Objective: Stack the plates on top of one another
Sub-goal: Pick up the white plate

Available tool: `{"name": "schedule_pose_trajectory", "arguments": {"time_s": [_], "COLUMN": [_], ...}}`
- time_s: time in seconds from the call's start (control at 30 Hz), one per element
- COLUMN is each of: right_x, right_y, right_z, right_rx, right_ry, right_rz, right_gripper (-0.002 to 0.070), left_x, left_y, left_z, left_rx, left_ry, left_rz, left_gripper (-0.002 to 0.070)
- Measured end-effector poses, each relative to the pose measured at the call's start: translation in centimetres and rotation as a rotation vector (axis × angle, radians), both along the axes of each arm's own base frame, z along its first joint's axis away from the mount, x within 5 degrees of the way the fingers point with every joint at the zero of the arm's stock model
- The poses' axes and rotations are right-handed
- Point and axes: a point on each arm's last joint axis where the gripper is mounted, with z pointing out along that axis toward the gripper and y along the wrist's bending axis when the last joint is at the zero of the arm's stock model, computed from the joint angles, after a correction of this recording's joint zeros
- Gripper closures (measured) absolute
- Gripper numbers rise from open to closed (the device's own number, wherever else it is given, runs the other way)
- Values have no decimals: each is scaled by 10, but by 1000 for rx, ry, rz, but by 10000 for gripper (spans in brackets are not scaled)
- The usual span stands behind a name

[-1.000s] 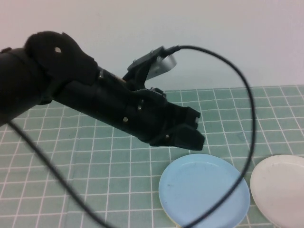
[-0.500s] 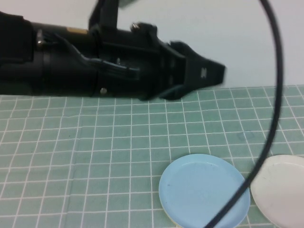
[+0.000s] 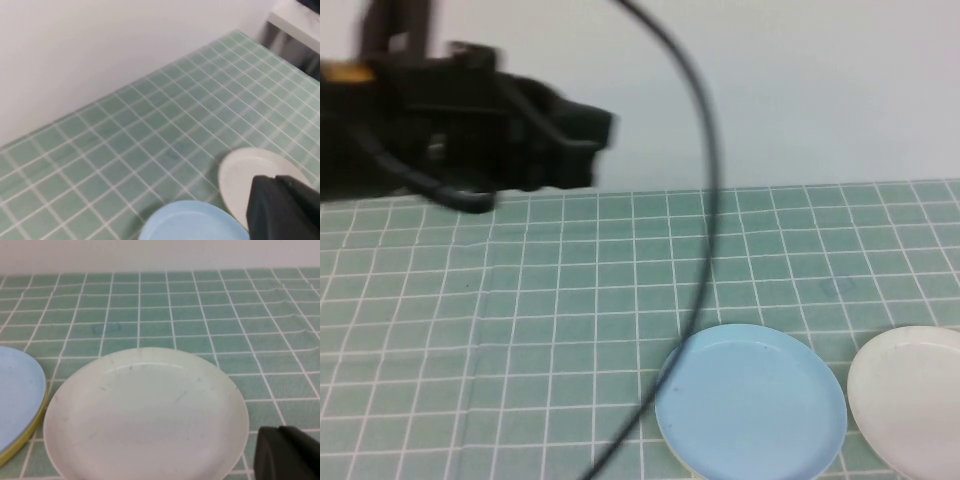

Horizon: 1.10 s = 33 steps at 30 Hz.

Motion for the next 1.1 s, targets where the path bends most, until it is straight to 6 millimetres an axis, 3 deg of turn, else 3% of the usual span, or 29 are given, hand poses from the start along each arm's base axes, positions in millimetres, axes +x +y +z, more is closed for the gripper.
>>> {"name": "schedule_pose_trajectory", "arguments": {"time_s": [0.27, 0.5, 0.63, 0.77, 0.93, 1.1], "right_x": [0, 0, 0, 0, 0, 0], "right_y": [0, 0, 0, 0, 0, 0], "right_z": [0, 0, 0, 0, 0, 0], "right_rx": [0, 0, 0, 0, 0, 0], "right_ry": [0, 0, 0, 0, 0, 0], "right_rz": [0, 0, 0, 0, 0, 0], "right_gripper": [678, 678, 678, 678, 678, 678], "left_x": [-35, -97, -133, -153, -161, -156], "left_y": [65, 110, 124, 131, 137, 138], "left_z": [-8, -41, -66, -91, -112, -129], "left_rx": [-203, -270, -281, -306, -333, -365], "left_ry": [-173, -245, -335, -413, -470, -431], "left_rz": [302, 478, 549, 612, 659, 691], "left_gripper": [676, 676, 676, 676, 676, 676]}}
